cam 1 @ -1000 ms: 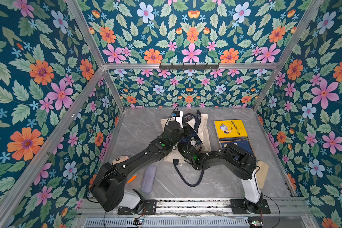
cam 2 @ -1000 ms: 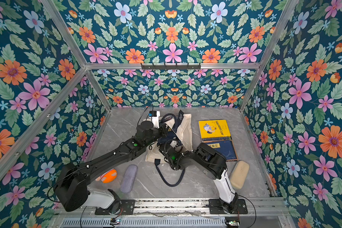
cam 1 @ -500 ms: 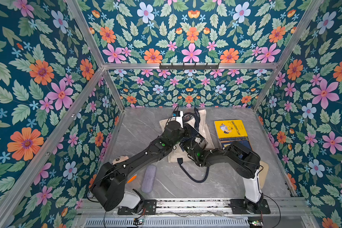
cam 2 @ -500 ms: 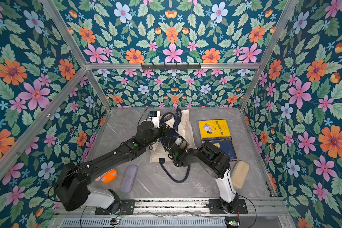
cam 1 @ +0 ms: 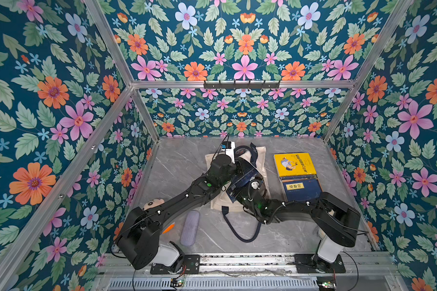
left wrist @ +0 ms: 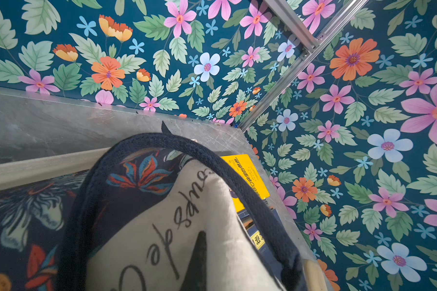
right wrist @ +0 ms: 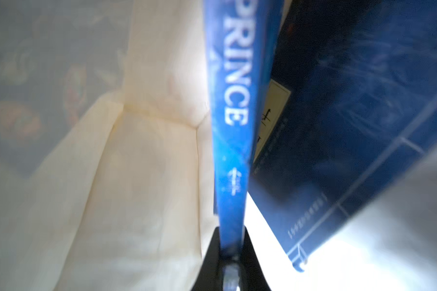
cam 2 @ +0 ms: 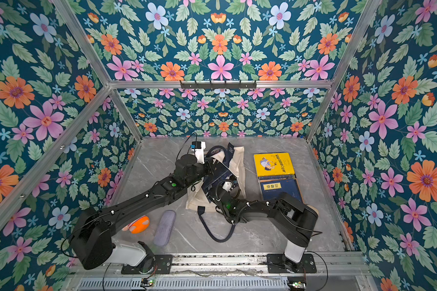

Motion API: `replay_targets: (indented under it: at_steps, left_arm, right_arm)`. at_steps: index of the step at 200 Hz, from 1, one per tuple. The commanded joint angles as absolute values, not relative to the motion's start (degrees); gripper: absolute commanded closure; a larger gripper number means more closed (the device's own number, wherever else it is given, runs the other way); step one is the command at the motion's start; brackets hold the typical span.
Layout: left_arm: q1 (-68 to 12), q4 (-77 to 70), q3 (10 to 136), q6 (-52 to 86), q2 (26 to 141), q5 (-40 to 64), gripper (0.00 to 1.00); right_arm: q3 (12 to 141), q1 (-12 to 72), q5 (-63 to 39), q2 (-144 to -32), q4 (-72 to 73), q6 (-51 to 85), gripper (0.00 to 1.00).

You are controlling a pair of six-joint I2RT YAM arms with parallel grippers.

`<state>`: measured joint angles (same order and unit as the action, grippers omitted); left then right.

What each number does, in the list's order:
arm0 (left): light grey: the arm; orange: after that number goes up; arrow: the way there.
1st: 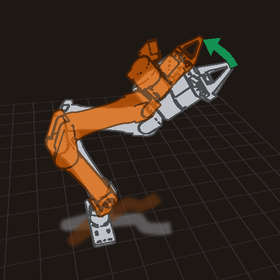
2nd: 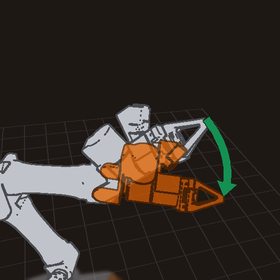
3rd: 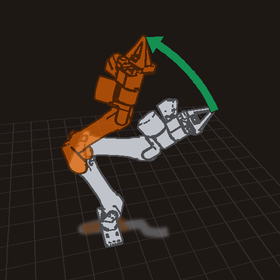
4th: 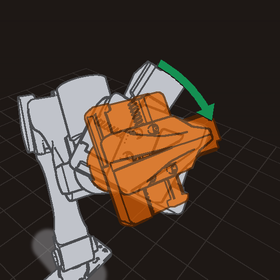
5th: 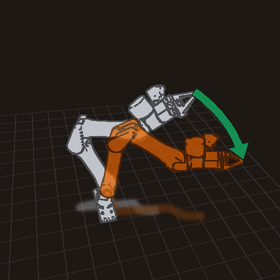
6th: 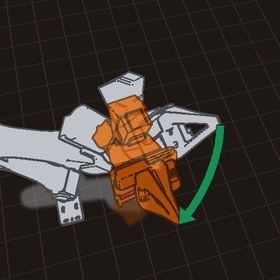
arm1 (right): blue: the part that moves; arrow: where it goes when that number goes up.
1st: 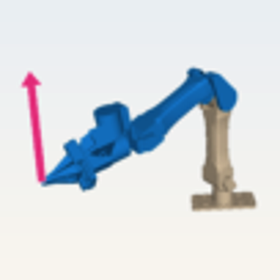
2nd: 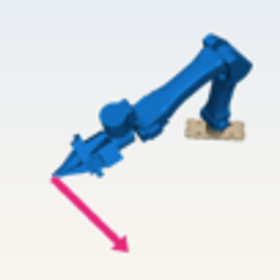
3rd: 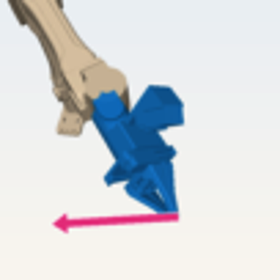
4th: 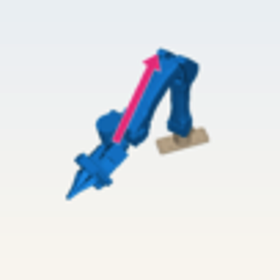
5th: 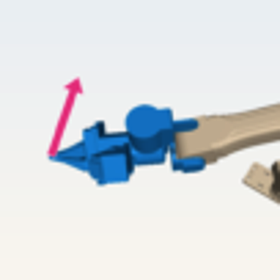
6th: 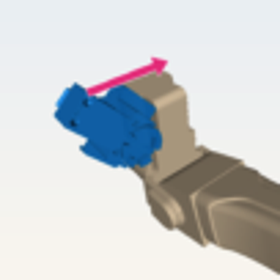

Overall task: Take out the books from the canvas bag
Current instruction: Pick up the book from the canvas bag.

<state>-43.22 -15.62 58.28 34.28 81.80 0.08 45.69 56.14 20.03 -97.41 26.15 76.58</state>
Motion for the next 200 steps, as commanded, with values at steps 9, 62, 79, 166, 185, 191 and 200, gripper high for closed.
replay_targets:
  at_steps: [9,62,79,166,185,191,200]
  left_arm:
    - [-43.09,-16.44,59.06,34.54,81.66,-1.89,1.0]
    - [-43.09,-16.52,59.15,34.98,82.22,-1.67,1.0]
    - [-43.11,-16.52,59.06,35.16,82.28,-1.59,1.0]
    - [-43.12,-16.94,58.97,35.42,82.52,-0.8,1.0]
    - [-43.14,-16.96,58.97,35.42,82.37,-0.7,1.0]
    - [-43.08,-16.96,58.97,35.46,82.39,-0.7,1.0]
    - [-43.14,-16.88,58.97,35.33,82.35,-0.7,1.0]
  right_arm:
    - [42.32,56.49,20.71,-92.17,20.33,77.52,1.0]
    - [38.5,53.4,20.07,-92.11,26.35,74.83,0.79]
    - [37.39,50.73,16.31,-94.12,32.36,75.0,0.7]
    - [41.33,47.04,16.2,-104.23,41.79,69.58,0.57]
    - [41.31,46.76,16.61,-106.56,42.83,71.2,0.57]
    - [41.16,46.53,16.59,-107.36,43.86,71.35,0.6]
    - [41.13,46.33,16.7,-108.26,45.12,71.45,0.63]
